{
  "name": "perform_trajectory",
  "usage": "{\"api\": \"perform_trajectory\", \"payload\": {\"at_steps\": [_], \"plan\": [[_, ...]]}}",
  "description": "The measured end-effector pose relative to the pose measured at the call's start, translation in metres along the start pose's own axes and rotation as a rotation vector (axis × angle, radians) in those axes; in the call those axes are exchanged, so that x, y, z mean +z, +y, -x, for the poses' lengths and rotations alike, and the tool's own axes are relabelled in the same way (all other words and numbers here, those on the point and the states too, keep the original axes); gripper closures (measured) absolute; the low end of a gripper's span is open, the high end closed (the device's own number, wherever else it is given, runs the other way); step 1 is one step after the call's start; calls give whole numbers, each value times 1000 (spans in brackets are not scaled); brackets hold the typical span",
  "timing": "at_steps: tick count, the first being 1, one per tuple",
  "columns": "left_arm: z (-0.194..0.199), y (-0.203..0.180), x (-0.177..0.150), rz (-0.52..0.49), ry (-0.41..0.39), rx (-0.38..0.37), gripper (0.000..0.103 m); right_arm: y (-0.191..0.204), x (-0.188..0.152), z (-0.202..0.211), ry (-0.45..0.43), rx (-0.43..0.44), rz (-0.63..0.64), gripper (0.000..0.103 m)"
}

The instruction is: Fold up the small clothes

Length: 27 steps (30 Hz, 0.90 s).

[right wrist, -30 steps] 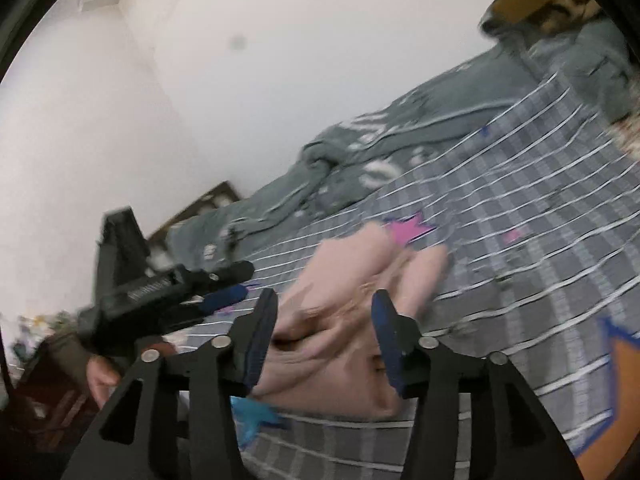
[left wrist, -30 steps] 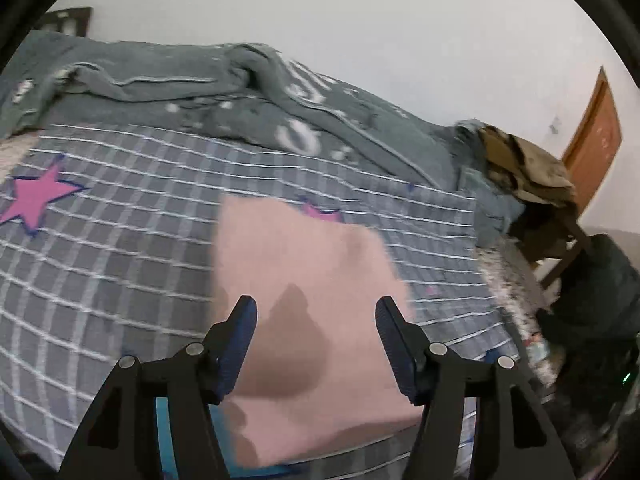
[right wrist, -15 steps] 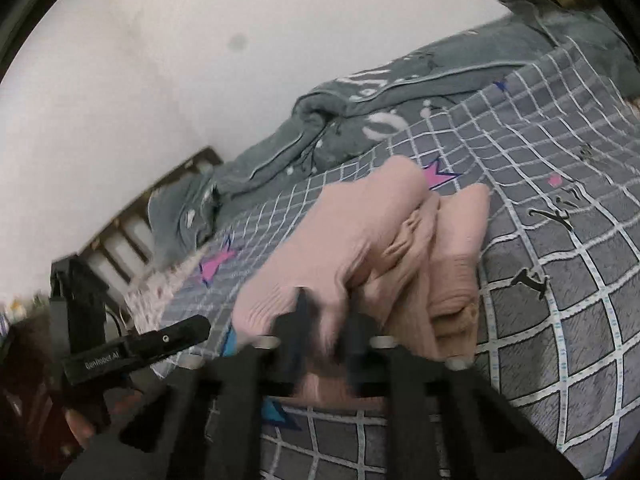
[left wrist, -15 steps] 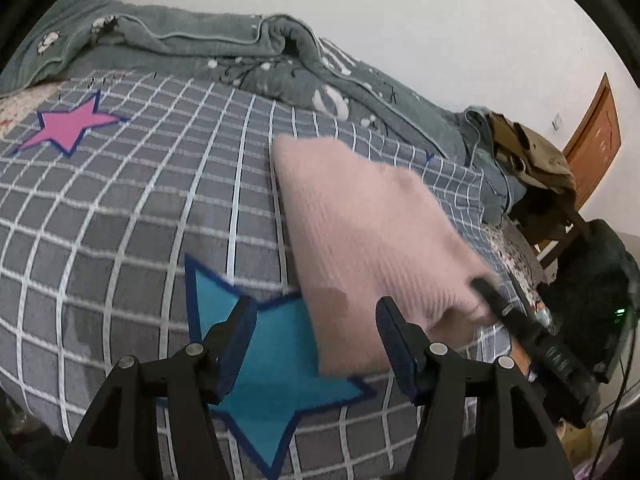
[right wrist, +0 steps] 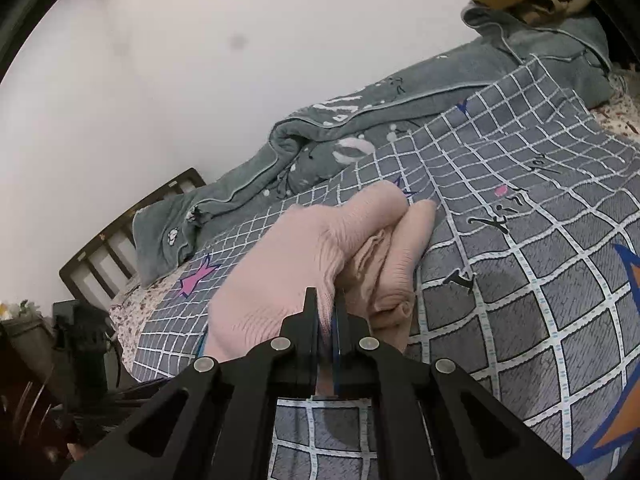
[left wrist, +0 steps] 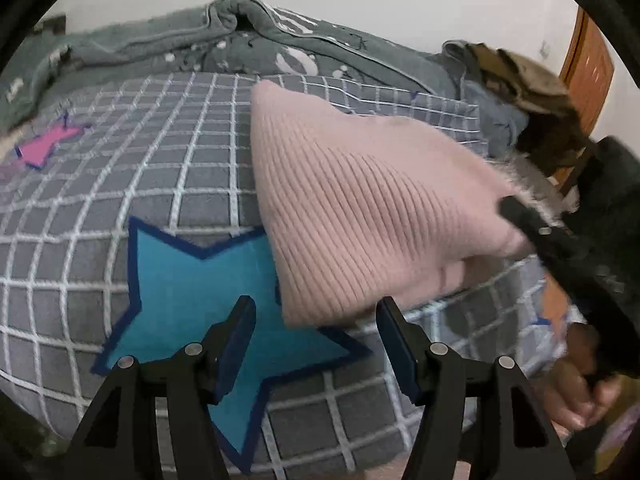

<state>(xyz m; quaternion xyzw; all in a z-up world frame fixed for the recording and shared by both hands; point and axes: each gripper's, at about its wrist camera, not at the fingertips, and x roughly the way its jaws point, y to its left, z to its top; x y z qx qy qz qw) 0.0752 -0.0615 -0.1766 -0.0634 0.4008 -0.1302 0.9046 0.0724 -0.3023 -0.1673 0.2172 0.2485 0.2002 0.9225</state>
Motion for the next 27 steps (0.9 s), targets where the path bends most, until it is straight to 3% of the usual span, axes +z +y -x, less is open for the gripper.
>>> {"api": "perform_trajectory", "payload": {"at_steps": [1, 2, 5, 7, 10, 13, 15, 17, 19, 21, 23, 27], "plan": [[1, 0, 1, -4, -15, -3, 67, 1, 0, 3, -19, 5, 3, 98], [5, 1, 3, -9, -40, -17, 79, 2, 1, 8, -41, 8, 3, 98], [20, 10, 3, -10, -122, -25, 85, -1, 8, 21, -85, 38, -10, 99], [21, 12, 1, -19, -118, -20, 86, -4, 3, 13, -34, -23, -9, 99], [14, 13, -4, -33, -69, -22, 80, -7, -10, -10, 75, -99, -11, 99], [12, 20, -10, -25, -10, -42, 79, -1, -13, -14, 95, -113, 23, 95], [17, 32, -16, -17, 3, -43, 78, 0, -10, -10, 107, -94, 22, 85], [23, 46, -21, 7, 2, -47, 70, 0, -4, -2, 82, -71, 22, 64], [26, 63, -21, 48, -9, -40, 52, 2, 7, 4, 39, -62, 40, 59], [28, 78, -14, 92, -41, -48, 45, 3, 24, 1, 27, -47, 44, 55], [25, 90, 0, 130, -56, -50, 45, 0, 38, -12, 45, -42, 25, 54], [13, 97, 41, 133, -87, -38, 45, -11, 59, -58, 156, -46, -74, 54]]}}
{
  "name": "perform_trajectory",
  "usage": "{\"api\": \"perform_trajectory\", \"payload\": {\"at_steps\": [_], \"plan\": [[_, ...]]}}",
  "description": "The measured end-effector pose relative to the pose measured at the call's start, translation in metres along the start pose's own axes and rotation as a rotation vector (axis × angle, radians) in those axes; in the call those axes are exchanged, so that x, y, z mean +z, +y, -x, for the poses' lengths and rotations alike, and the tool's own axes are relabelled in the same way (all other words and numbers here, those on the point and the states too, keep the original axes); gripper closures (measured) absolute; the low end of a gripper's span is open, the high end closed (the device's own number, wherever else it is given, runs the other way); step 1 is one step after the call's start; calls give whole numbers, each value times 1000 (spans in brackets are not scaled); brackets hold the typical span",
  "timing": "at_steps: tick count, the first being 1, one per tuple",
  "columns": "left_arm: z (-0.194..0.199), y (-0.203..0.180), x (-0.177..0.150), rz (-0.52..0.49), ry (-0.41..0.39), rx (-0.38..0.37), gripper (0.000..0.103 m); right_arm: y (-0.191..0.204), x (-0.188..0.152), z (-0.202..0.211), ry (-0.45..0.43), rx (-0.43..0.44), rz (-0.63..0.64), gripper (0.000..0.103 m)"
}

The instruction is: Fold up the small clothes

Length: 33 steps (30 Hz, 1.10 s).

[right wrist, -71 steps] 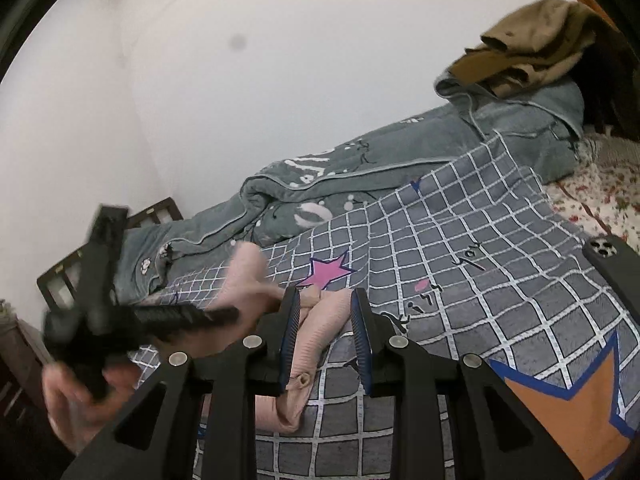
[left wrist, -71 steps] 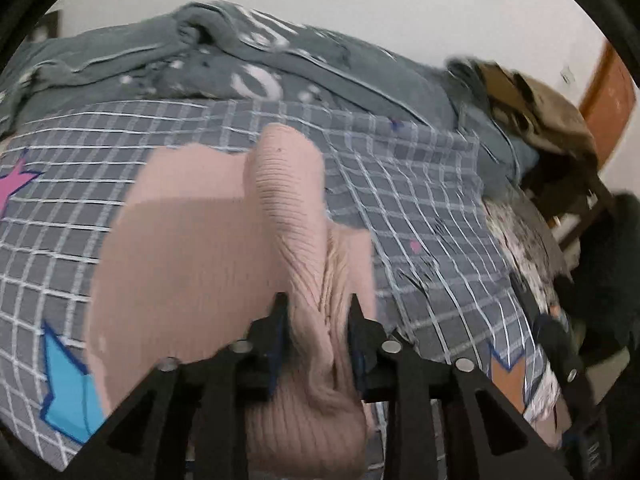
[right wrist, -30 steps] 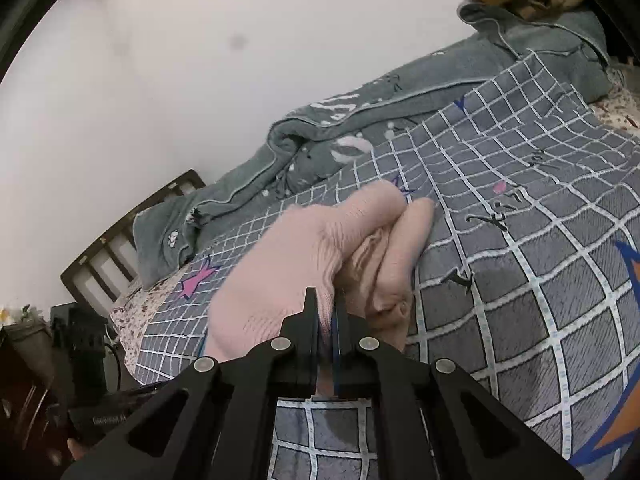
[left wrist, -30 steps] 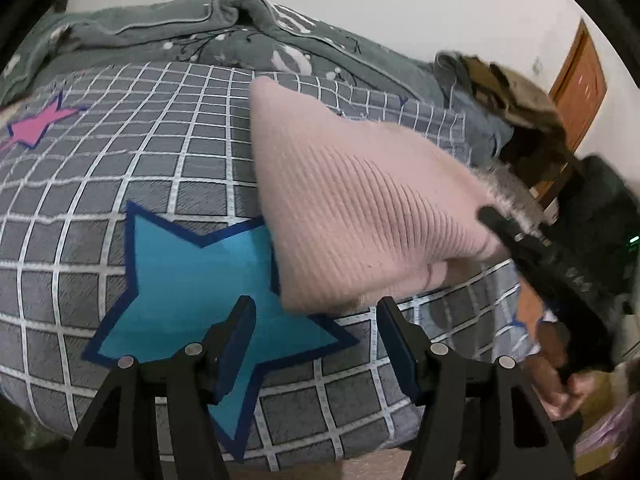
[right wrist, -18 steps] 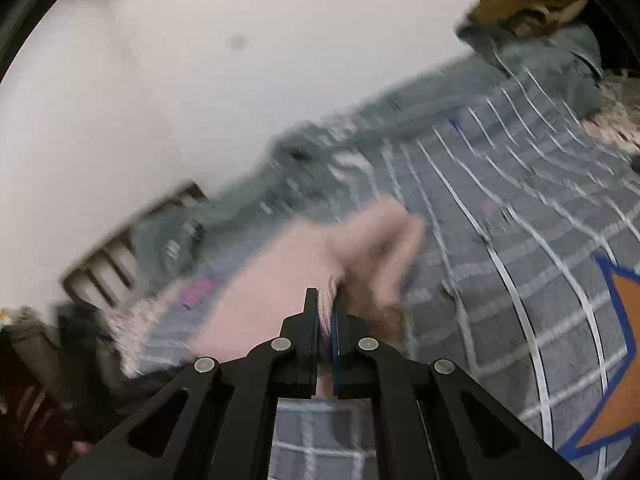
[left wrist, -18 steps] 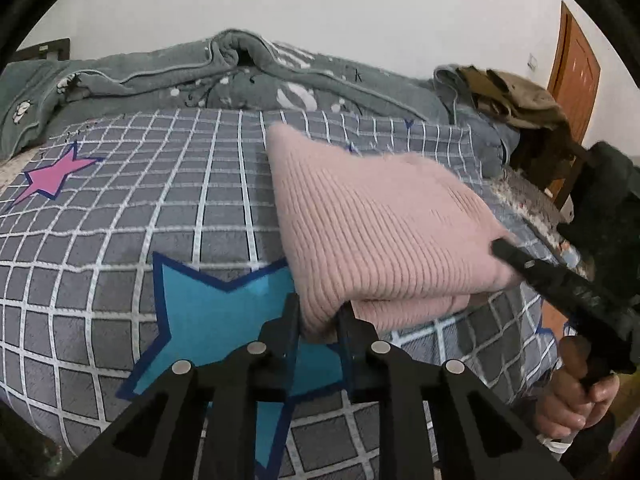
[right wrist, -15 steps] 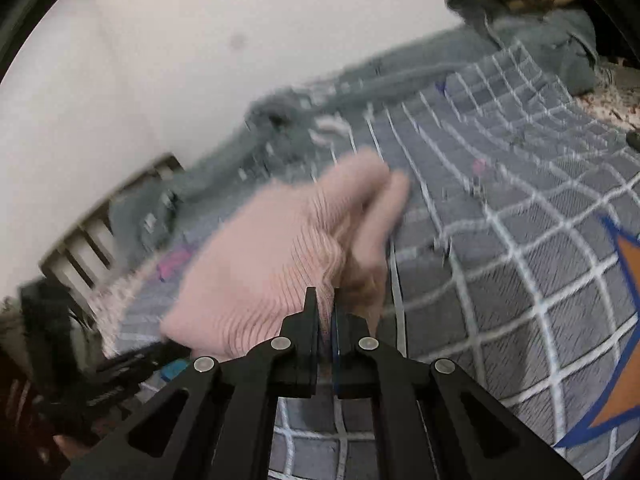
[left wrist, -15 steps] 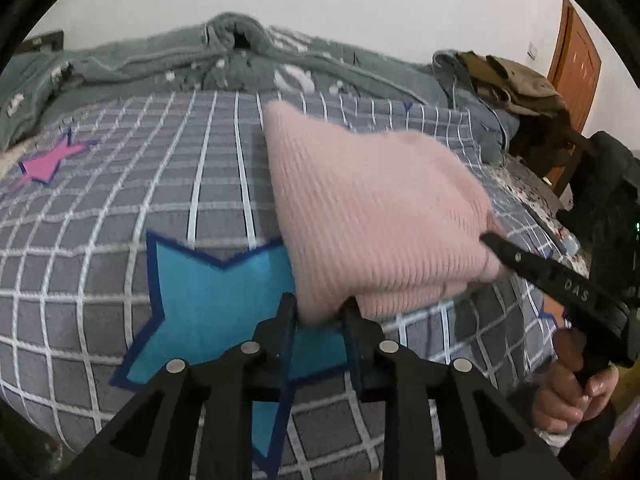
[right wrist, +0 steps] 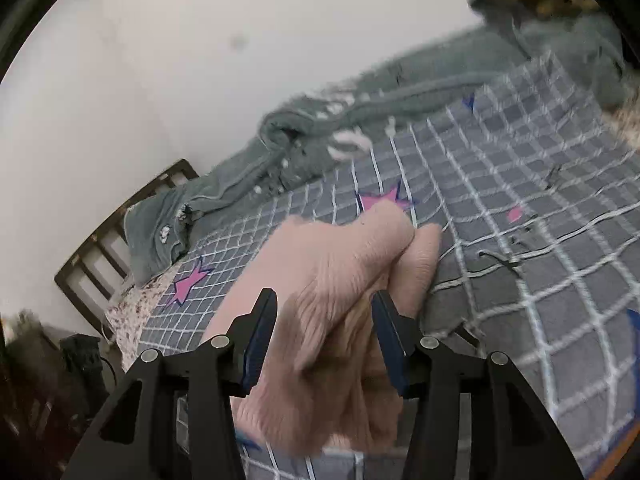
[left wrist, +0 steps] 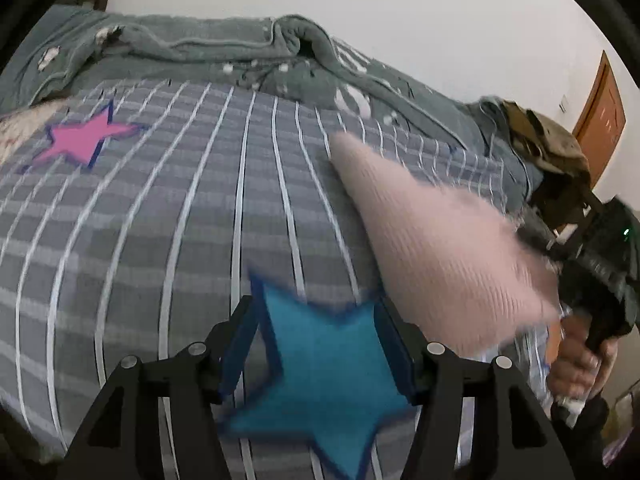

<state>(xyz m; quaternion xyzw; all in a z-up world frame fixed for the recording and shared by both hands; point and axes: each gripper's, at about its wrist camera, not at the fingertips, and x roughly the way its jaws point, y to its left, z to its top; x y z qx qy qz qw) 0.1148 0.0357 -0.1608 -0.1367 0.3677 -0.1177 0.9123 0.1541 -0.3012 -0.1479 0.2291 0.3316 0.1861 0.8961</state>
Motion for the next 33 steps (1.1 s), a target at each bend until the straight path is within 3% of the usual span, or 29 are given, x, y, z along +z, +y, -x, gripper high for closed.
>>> {"api": "perform_trajectory", "payload": {"at_steps": [3, 4, 5, 7, 9, 10, 12, 13, 16, 19, 21, 26, 30, 33], "plan": [[-14, -4, 30, -7, -20, 9, 45, 0, 2, -26, 66, -43, -2, 54], [-17, -5, 36, -8, -24, 12, 45, 2, 0, -25, 43, -53, 29, 63], [-21, -6, 45, -9, -27, 14, 45, 5, -2, -20, 12, -48, 58, 82], [-24, -8, 54, -14, -29, 5, 45, 5, -5, 2, -70, 12, 96, 84], [-24, -9, 59, -23, -43, -24, 45, -7, -7, 28, -165, 73, 56, 84], [-25, -10, 60, -17, -42, -36, 44, -15, -8, 29, -168, 72, 16, 84], [-28, -10, 62, 1, -26, -96, 44, -37, -12, 7, -64, 5, -55, 84], [-32, -11, 63, 9, -11, -124, 44, -45, -16, -5, -11, -25, -73, 82], [-40, -16, 63, 19, 15, -179, 43, -47, -15, -1, -18, 2, -90, 75], [-48, -23, 65, -1, 23, -192, 42, -40, -13, 6, -21, -37, -33, 65], [-53, -27, 67, -7, 41, -207, 42, -39, -14, 7, -10, -29, -32, 65], [-60, -28, 70, -51, 27, -191, 42, -48, -15, 0, 41, -35, -61, 43], [-60, -14, 67, -35, 18, -212, 42, -66, -14, -9, 48, -8, -170, 41], [-62, -1, 66, -3, 22, -220, 42, -59, -10, -23, 62, -30, -130, 41]]}}
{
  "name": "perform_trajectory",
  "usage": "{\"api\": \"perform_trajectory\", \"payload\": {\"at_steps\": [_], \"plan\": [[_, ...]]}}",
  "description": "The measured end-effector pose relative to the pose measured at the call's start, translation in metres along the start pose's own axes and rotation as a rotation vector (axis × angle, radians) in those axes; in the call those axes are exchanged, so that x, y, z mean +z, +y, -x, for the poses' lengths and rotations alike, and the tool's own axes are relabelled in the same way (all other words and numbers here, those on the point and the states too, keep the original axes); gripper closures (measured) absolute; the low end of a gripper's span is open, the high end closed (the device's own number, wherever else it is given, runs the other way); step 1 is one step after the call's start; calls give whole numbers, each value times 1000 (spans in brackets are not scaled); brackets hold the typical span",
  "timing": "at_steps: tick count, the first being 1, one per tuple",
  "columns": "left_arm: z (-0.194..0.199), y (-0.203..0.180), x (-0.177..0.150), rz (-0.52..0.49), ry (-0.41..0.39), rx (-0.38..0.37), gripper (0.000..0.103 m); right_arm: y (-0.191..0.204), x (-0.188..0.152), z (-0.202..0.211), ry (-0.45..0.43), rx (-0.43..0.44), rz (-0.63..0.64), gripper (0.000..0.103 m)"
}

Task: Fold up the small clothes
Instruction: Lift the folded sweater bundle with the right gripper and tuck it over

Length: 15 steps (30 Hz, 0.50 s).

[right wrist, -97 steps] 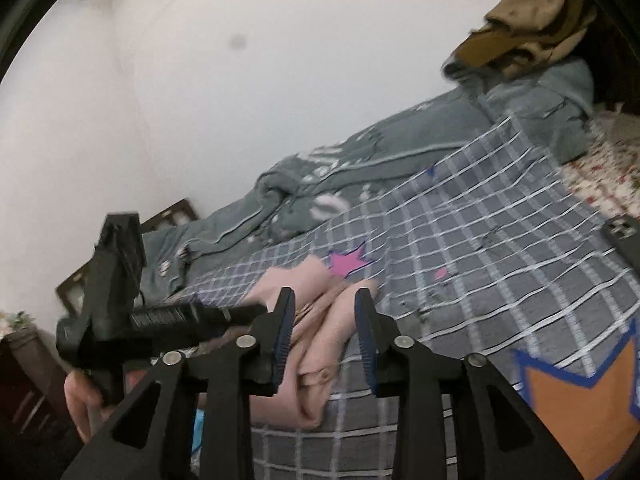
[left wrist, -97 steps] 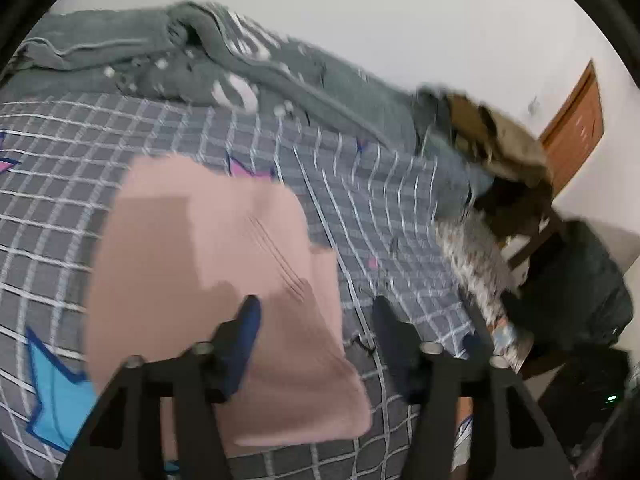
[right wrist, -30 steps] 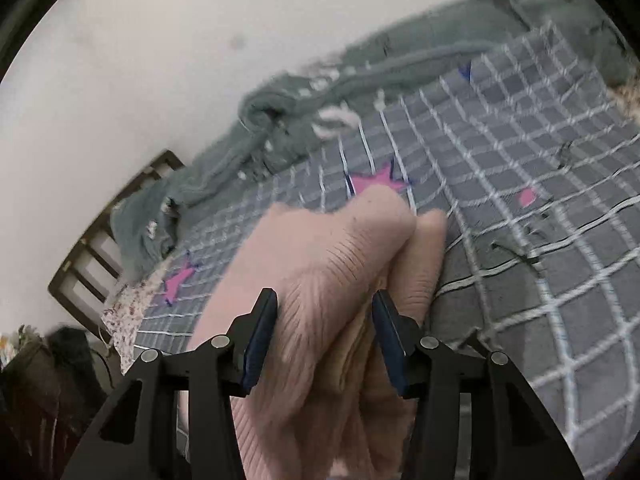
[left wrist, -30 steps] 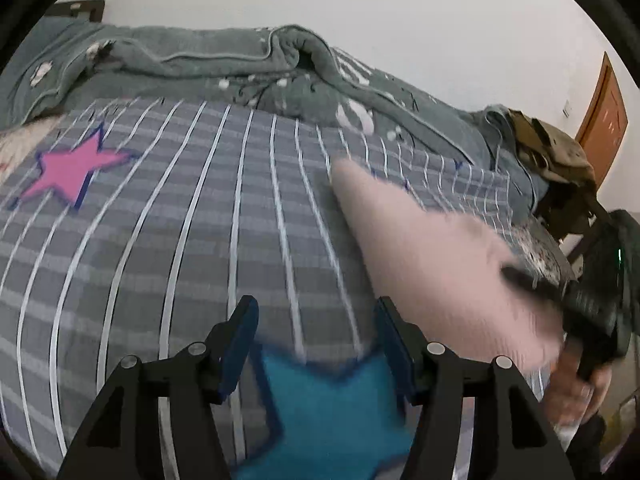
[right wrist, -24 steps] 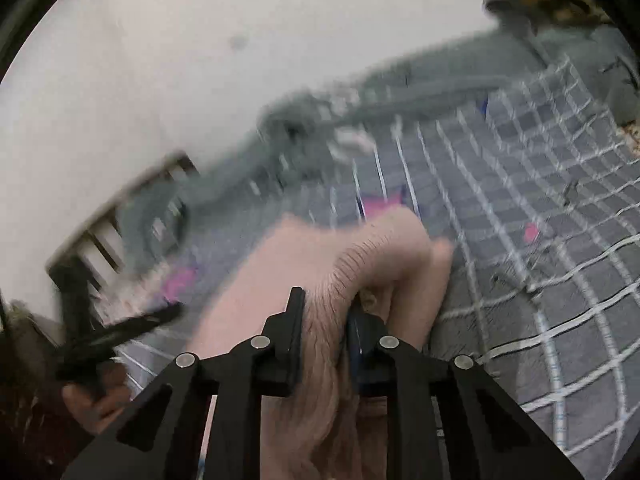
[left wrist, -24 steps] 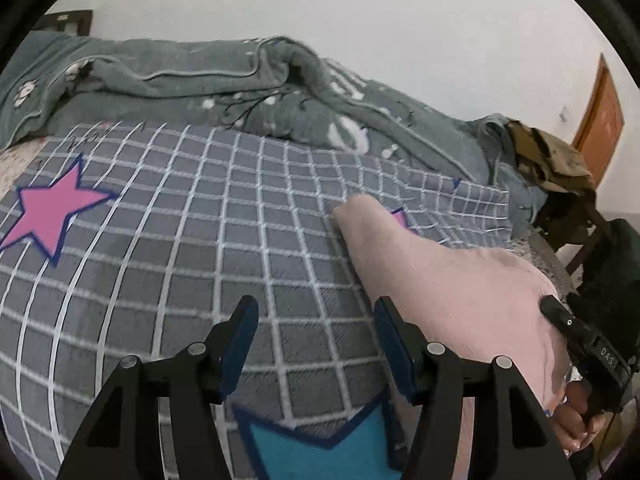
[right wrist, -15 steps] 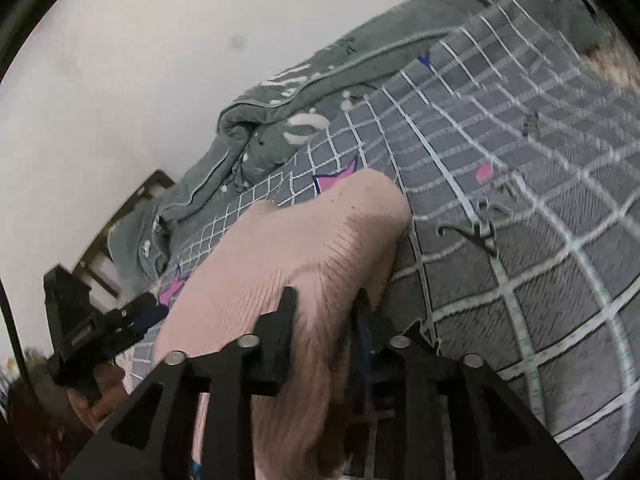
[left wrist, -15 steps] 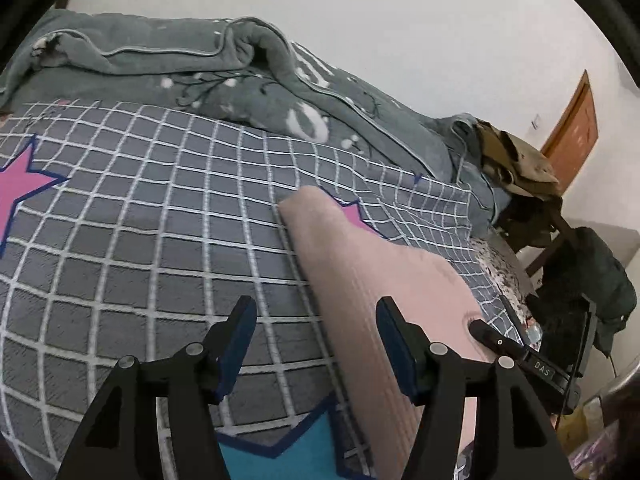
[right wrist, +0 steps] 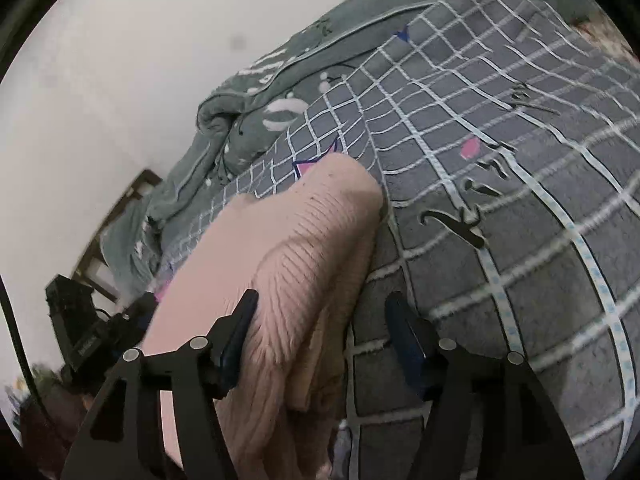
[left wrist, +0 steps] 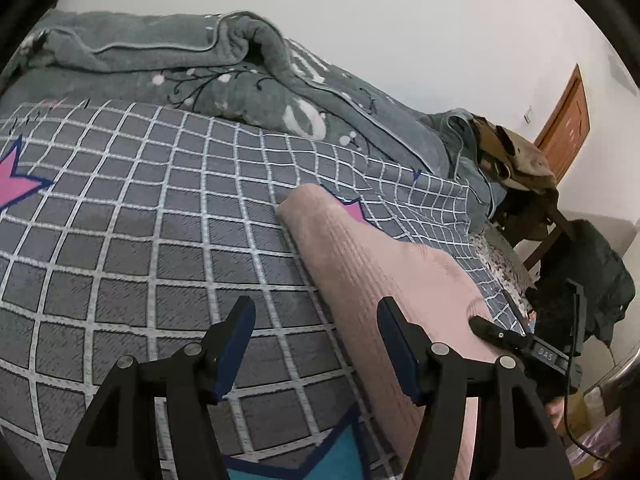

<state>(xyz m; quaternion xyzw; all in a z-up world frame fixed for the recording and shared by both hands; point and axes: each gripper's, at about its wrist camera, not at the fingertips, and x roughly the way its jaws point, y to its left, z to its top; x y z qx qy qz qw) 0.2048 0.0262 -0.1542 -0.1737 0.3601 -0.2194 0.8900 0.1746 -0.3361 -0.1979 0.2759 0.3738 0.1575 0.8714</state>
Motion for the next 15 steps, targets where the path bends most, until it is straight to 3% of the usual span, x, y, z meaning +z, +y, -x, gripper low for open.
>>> {"api": "perform_trajectory", "payload": {"at_steps": [6, 7, 8, 9, 12, 15], "plan": [[5, 17, 3, 57, -1, -30, 42, 1, 7, -21, 52, 32, 5, 40], [7, 20, 4, 64, -7, -33, 42, 2, 8, -23, 67, 38, 7, 43], [8, 21, 4, 67, -12, -34, 42, 3, 10, -24, 89, 66, 3, 60], [10, 24, 5, 71, -17, -33, 42, 0, 12, -24, 115, 114, -34, 64], [15, 31, 7, 82, -30, -31, 42, 5, 19, -15, 109, 139, -88, 71], [24, 41, 12, 99, -49, -29, 42, 39, 26, 0, 69, 141, -41, 73]]}}
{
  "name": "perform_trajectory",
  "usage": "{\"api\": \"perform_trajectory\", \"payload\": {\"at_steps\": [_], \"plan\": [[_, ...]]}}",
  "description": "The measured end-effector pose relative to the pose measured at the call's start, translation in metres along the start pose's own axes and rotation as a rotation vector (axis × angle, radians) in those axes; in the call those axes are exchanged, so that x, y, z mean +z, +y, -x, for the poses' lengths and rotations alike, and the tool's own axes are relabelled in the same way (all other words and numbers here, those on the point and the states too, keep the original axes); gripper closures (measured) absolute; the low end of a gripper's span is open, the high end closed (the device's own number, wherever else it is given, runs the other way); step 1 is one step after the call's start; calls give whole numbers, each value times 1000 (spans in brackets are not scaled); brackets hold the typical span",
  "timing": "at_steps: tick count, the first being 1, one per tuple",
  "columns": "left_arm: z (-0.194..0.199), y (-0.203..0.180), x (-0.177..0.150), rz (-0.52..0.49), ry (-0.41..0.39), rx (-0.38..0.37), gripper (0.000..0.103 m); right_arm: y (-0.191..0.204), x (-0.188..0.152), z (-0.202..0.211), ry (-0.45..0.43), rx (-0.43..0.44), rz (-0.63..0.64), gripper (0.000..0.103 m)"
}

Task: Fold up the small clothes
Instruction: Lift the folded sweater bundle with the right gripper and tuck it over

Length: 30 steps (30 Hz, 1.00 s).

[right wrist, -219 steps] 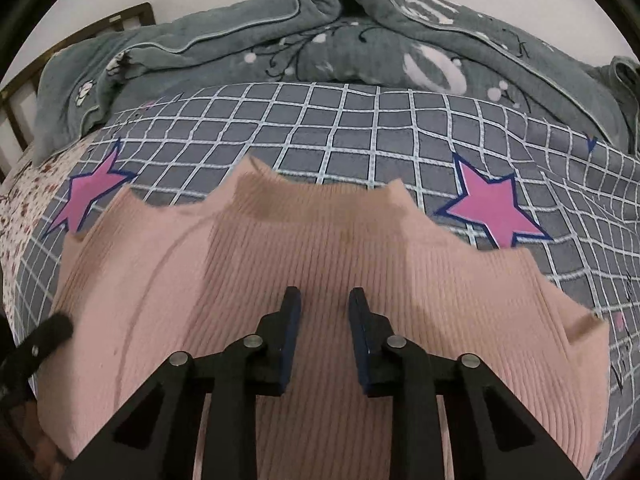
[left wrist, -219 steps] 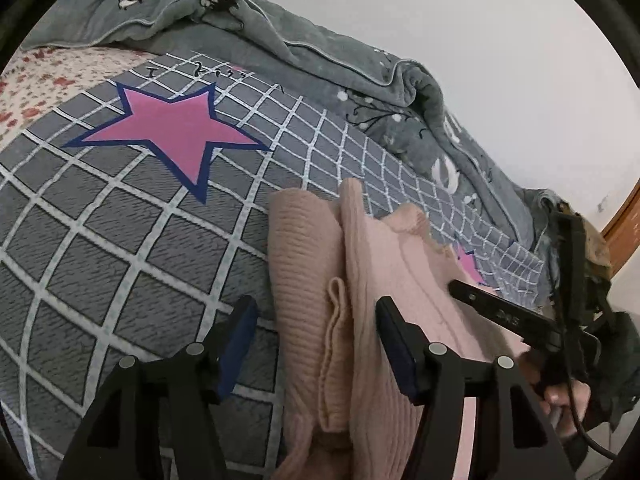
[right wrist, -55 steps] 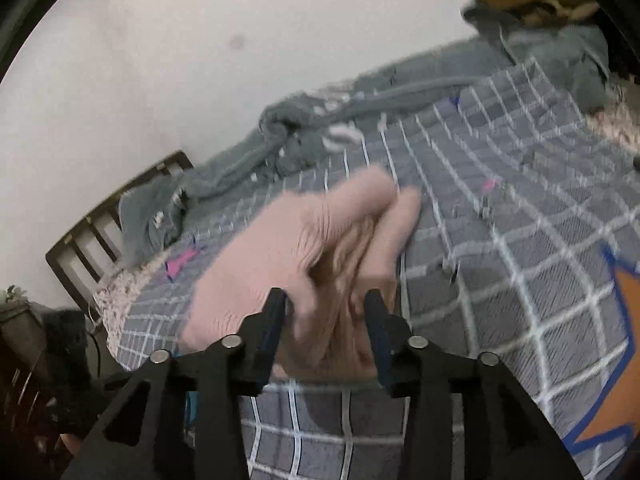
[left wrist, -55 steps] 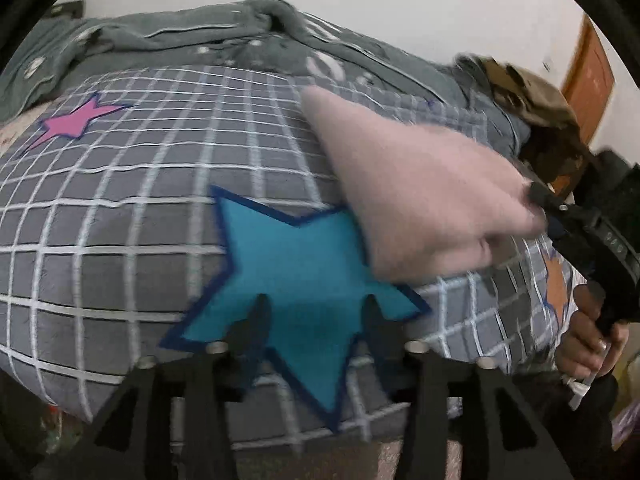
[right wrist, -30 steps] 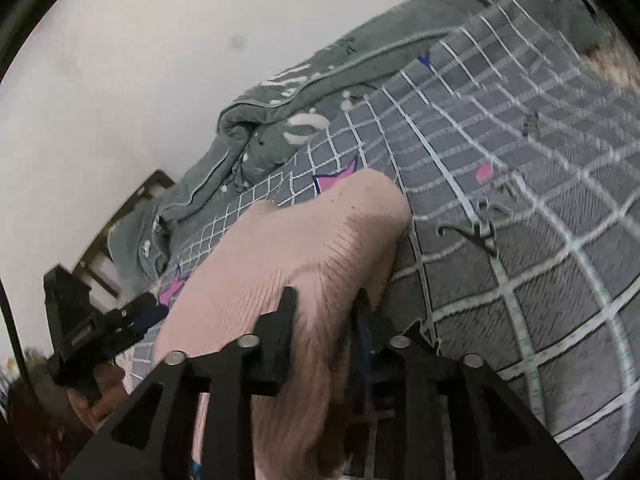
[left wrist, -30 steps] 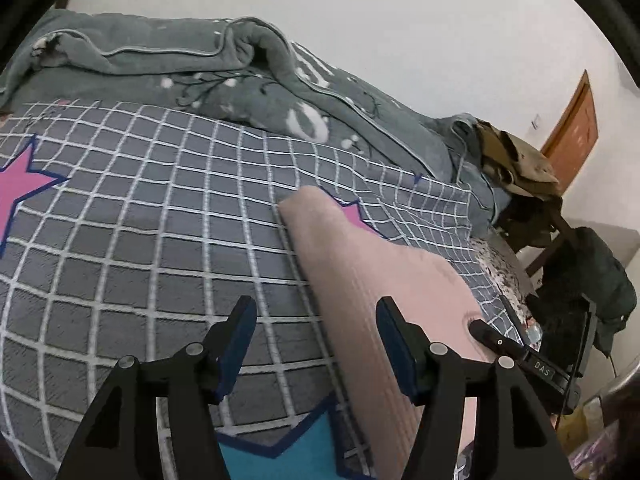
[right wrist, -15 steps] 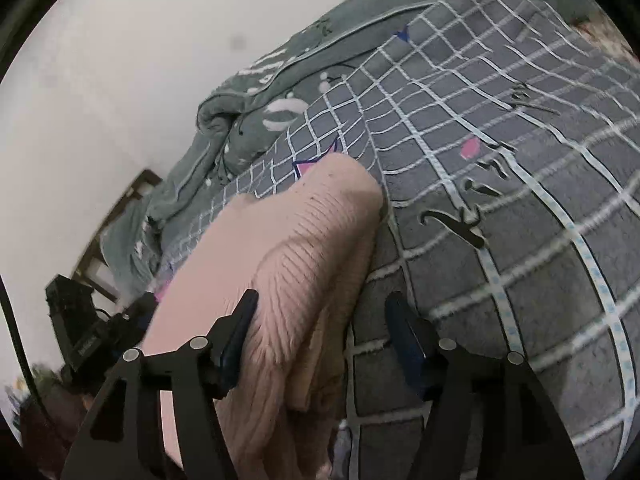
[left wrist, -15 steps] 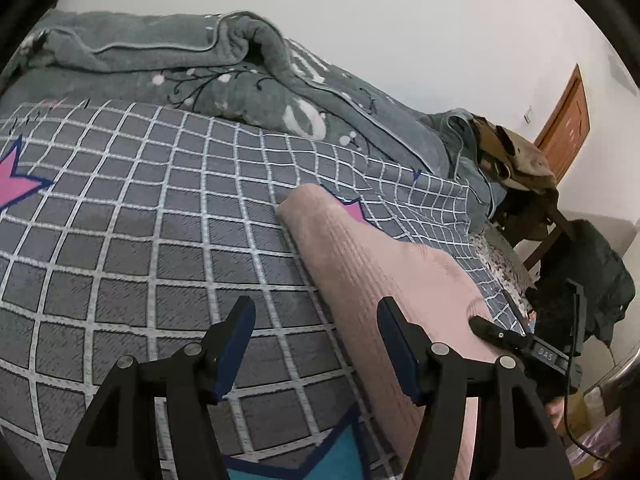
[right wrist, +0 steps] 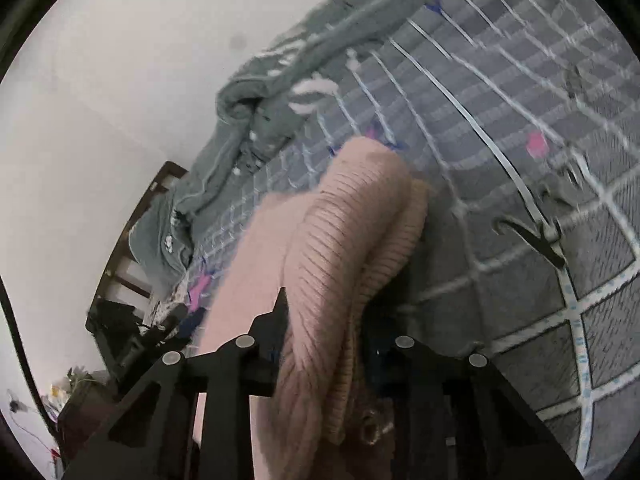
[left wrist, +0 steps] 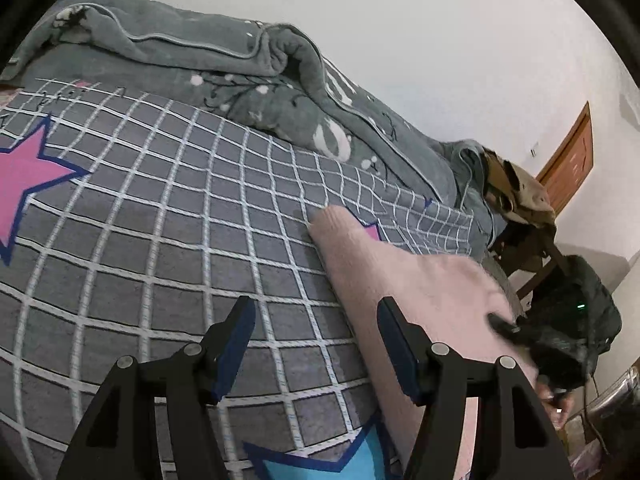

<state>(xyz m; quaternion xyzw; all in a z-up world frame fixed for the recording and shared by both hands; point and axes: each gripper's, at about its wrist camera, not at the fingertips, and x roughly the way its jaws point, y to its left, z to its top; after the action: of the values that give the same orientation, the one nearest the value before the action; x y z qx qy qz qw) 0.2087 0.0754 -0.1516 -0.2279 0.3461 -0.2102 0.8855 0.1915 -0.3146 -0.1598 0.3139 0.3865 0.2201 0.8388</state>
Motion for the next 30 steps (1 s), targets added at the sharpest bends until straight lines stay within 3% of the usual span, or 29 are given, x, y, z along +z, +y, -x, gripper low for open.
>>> {"api": "perform_trajectory", "payload": {"at_steps": [5, 10, 14, 19, 21, 24, 28, 30], "plan": [[18, 18, 13, 24, -61, 43, 42, 75, 12, -6, -43, -24, 63, 74], [35, 44, 27, 94, -99, 37, 42, 132, 25, -33, -39, -54, 114, 75], [43, 52, 36, 73, -143, 112, 42, 169, 32, -61, -13, -62, 151, 76], [45, 61, 43, 82, -155, 131, 42, 191, 40, -86, -11, 19, 136, 76], [45, 64, 45, 87, -156, 129, 42, 184, 42, -90, -19, 74, 108, 76], [44, 64, 47, 89, -154, 126, 42, 147, 36, -97, -24, 86, 55, 76], [37, 56, 46, 64, -136, 115, 42, 49, 13, -113, 1, -15, -59, 76], [33, 50, 44, 42, -125, 114, 42, 12, 7, -116, 16, 13, -152, 76]]}}
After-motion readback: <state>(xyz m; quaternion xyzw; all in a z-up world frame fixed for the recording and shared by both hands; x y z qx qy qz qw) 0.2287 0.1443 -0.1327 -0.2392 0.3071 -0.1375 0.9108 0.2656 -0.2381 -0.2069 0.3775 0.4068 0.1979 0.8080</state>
